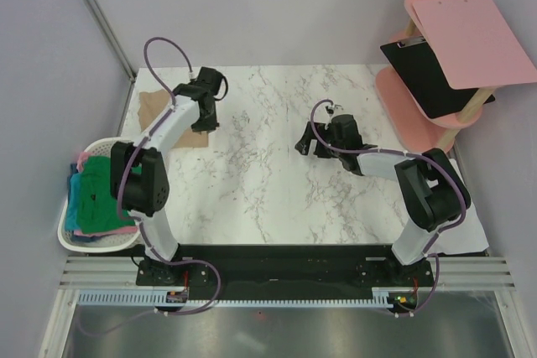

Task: Fold and stack the t-shirts
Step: Put the neatly folded tshirt into the corner of the board with the left arm

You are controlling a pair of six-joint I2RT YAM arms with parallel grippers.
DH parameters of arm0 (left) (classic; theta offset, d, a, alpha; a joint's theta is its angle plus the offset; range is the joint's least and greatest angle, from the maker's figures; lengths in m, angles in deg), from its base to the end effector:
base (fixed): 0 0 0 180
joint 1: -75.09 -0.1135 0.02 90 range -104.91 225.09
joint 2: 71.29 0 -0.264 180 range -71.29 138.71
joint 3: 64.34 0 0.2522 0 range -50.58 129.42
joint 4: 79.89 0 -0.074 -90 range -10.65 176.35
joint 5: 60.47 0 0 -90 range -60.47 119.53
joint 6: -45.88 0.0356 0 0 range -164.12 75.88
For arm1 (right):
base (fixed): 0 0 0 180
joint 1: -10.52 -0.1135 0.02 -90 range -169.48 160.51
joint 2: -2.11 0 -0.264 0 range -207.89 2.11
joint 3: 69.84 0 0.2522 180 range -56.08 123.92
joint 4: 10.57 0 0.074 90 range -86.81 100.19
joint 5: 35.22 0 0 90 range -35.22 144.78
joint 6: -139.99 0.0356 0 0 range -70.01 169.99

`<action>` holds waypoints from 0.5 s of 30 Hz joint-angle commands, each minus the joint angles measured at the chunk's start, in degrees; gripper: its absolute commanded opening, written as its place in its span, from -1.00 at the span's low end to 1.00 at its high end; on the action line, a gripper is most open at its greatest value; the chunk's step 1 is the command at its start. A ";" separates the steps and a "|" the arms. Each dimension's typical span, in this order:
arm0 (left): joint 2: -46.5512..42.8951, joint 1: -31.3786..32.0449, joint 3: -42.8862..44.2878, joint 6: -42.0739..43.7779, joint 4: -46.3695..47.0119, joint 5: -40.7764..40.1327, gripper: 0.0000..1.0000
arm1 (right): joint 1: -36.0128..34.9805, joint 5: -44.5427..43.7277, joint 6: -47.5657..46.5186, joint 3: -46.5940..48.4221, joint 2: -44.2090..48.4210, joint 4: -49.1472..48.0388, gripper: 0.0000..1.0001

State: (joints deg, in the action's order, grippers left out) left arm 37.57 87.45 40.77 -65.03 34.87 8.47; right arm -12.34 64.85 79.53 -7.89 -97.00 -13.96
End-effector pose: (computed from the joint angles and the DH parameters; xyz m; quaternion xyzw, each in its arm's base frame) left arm 0.3890 -0.0721 0.2467 -0.1053 0.9615 0.1209 0.2232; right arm 0.3233 0.1430 0.1612 0.0099 0.8795 0.2767 0.3870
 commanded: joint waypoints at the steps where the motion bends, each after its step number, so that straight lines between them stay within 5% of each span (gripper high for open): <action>1: -10.59 6.70 -5.30 1.83 6.74 1.01 -0.02 | 0.18 -6.88 -5.62 0.77 4.88 5.96 0.96; 3: -12.87 8.98 -8.19 1.31 9.20 2.59 0.58 | 0.18 -12.15 -8.08 1.21 5.85 8.08 0.96; 6: -15.42 10.22 -13.80 0.69 15.43 9.26 0.90 | 0.18 -18.56 -9.15 1.12 7.79 10.81 0.96; 15: -15.26 11.11 -25.43 0.69 27.75 18.60 0.99 | 4.04 -27.29 -6.78 -0.55 7.18 15.83 0.96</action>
State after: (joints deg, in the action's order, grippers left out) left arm 21.77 98.13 16.80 -64.06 54.67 23.29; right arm -10.39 43.25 72.28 -7.89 -89.85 -0.69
